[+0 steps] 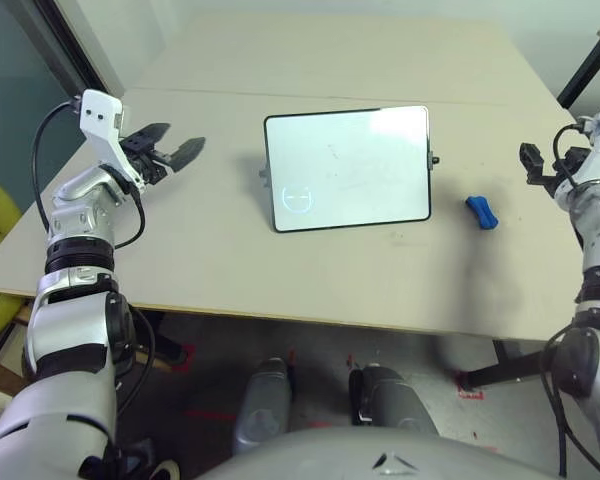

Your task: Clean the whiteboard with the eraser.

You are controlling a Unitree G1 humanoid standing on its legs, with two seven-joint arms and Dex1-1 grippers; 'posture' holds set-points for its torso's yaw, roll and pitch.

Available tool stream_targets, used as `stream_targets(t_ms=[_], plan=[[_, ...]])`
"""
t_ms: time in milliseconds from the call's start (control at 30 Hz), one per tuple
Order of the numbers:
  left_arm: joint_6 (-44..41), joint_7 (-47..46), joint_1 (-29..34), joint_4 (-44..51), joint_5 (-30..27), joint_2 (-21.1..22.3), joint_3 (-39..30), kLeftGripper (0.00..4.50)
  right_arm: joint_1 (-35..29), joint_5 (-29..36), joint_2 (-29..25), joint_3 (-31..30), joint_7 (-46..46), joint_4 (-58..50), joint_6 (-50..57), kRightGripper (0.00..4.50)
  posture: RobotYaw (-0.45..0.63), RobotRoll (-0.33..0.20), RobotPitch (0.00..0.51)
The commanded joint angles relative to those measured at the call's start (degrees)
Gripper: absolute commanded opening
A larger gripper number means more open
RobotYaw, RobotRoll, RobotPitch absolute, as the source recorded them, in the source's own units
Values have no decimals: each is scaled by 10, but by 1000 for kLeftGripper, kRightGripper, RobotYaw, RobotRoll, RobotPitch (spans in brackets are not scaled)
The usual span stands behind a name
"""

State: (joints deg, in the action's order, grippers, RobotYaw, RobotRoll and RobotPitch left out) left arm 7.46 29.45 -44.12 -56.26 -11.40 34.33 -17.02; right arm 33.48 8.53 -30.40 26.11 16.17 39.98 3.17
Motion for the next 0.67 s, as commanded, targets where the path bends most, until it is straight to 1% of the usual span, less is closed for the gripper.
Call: stream_targets(t_ms=[33, 133, 200, 300, 400, 567, 667], plan=[[48, -99, 26, -32, 26, -22, -1, 4500, -10, 11, 12, 10, -26, 72, -69, 4482, 203, 0, 68], [82, -167, 29, -53, 48, -32, 8, 4500, -10, 16, 22, 17, -60, 114, -136, 4482, 202, 0, 62], [95, -206, 27, -68, 56, -41, 8, 4500, -13, 21, 28, 17, -59, 133, -178, 4482, 196, 0, 60], [106, -250, 23, -89, 55, -50, -2, 4500, -13, 30, 34, 15, -53, 157, -208, 4482, 183, 0, 59], [115, -262, 17, -99, 54, -53, -1, 4500, -7, 35, 28, 17, -57, 178, -230, 4482, 179, 0, 60], [109, -242, -3, -105, 42, -48, -5, 4500, -4, 47, 20, 22, -55, 199, -252, 4482, 181, 0, 58], [109, -245, -7, -107, 46, -40, -3, 4500, -5, 54, 20, 23, -57, 201, -255, 4482, 175, 0, 57]])
